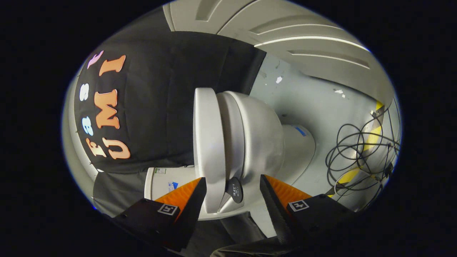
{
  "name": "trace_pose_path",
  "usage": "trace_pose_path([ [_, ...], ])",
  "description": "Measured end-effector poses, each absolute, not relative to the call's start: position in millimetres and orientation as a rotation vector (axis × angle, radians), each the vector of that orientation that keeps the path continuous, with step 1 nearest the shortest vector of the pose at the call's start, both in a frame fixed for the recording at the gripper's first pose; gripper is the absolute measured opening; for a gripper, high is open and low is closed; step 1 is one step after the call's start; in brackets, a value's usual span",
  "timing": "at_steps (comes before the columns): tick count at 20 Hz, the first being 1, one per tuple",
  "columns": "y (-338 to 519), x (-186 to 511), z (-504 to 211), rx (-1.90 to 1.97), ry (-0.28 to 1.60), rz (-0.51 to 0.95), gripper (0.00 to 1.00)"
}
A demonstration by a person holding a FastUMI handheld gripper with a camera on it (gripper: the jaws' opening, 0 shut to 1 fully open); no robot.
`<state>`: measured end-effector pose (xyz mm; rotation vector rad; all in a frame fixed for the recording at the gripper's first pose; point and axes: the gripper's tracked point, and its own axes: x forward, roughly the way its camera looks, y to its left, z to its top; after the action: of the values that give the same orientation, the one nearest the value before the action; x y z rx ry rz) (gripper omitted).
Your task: Open the toilet lid.
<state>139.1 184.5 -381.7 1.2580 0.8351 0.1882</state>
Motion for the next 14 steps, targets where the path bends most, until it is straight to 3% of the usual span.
trace_pose_path([
  [3,187,145,-392,1.247,0.849,0.168,0.96],
  [9,191,146,-399,1.212,0.867,0.162,0.65],
  [14,192,144,-400,1.182,0.871,0.167,0.64],
])
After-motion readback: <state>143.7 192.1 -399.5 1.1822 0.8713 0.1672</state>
